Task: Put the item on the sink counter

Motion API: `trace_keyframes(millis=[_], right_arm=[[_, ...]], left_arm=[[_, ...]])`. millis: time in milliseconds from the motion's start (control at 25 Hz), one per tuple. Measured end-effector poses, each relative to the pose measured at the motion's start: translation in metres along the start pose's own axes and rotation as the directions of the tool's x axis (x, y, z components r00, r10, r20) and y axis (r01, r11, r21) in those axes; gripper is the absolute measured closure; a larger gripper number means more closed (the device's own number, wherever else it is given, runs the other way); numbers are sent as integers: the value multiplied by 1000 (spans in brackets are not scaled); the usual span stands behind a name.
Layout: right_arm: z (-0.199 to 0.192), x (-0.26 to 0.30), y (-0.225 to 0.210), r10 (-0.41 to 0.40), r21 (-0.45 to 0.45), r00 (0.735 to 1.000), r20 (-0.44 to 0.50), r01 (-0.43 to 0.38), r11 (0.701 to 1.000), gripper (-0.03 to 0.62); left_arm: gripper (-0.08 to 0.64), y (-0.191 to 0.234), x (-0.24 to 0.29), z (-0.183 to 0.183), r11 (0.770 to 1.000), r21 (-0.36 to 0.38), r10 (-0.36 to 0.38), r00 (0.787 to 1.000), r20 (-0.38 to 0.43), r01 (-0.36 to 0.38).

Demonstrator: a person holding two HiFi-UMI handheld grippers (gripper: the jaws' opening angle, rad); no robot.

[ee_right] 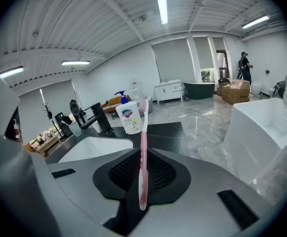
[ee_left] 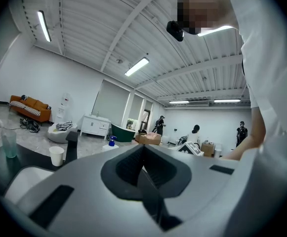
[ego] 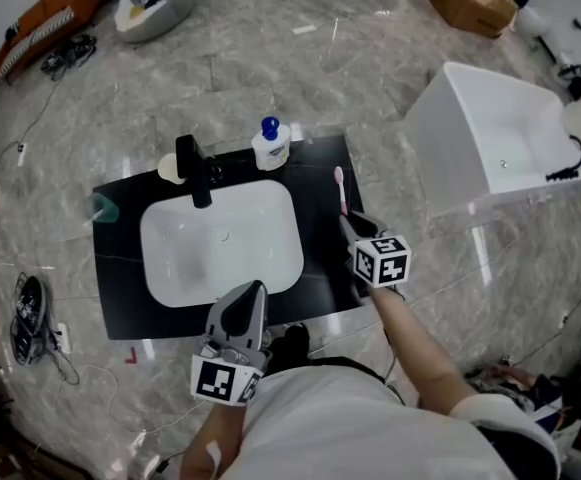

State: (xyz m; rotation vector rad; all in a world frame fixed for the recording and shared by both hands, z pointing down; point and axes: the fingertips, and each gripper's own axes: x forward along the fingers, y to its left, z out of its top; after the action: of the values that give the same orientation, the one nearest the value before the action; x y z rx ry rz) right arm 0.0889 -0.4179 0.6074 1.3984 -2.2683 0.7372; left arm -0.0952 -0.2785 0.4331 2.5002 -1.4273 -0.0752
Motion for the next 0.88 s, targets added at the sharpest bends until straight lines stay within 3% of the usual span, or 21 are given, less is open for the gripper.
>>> trace_keyframes(millis=[480,880], right_arm=[[-40,34,-20,-52,-5,986,-161,51,999,526],[-54,46,-29,-82,-17,967,-241,81,997,526]], left_arm=[[557,5,-1,-8,1000,1,17,1000,-14,-17],[557,2,7,-17,1000,-31,-5,1000,-30,4]])
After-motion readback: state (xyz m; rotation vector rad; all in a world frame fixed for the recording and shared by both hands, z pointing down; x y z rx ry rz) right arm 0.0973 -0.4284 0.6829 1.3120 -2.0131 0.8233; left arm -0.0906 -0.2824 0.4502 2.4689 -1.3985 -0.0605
